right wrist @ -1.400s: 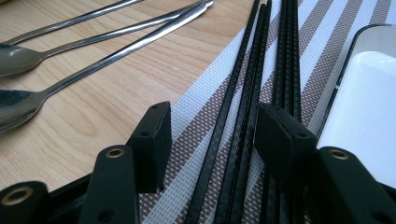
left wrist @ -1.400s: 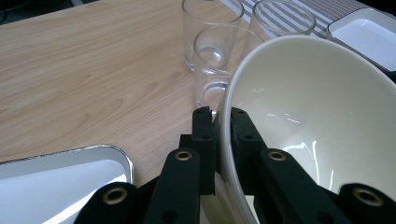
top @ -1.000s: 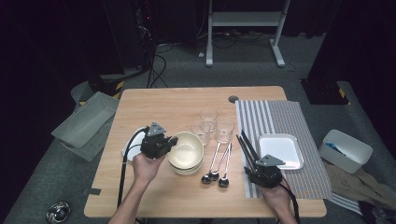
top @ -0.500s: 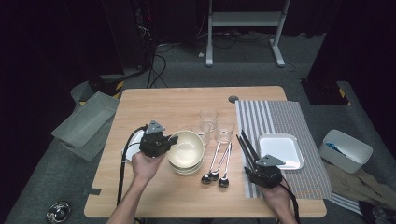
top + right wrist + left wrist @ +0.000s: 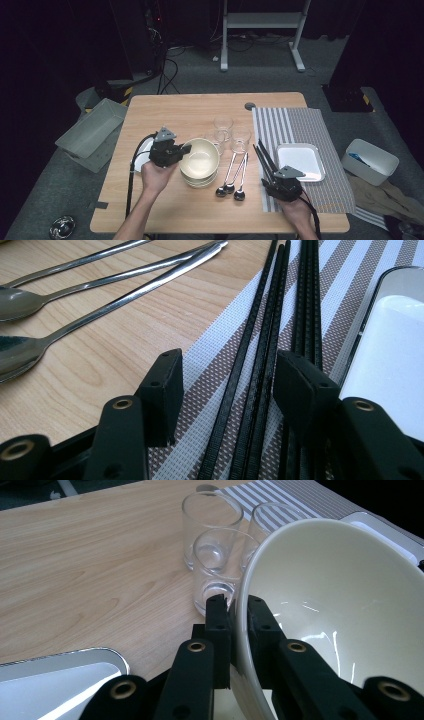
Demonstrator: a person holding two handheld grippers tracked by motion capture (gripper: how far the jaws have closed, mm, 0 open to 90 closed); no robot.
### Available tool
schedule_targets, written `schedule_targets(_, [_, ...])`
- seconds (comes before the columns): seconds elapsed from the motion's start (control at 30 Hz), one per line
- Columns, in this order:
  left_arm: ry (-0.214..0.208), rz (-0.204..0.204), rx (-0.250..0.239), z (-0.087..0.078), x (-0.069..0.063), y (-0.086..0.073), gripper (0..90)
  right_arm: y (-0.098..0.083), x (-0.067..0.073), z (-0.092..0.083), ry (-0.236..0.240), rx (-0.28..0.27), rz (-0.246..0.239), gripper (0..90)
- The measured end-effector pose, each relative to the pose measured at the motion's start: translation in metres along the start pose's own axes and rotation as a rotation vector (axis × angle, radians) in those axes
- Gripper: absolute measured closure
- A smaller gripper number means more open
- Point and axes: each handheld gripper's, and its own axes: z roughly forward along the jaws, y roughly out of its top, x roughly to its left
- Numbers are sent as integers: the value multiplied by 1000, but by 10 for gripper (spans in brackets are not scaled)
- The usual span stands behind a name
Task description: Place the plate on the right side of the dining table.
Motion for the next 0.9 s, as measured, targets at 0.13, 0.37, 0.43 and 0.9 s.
schedule_targets(0.13, [-1,5,-3,-2,-1,3,827,0,0,0,0,0,0,459])
schedule_targets(0.37, [-19,7,-14,-5,-4,10,827,0,0,0,0,0,0,459])
schedule_targets(0.43, [-29,5,-13,-4,-4,13,828,0,0,0,0,0,0,459])
schedule_targets(0.9, [-63,5,-21,-2,-11,26,827,0,0,0,0,0,0,458])
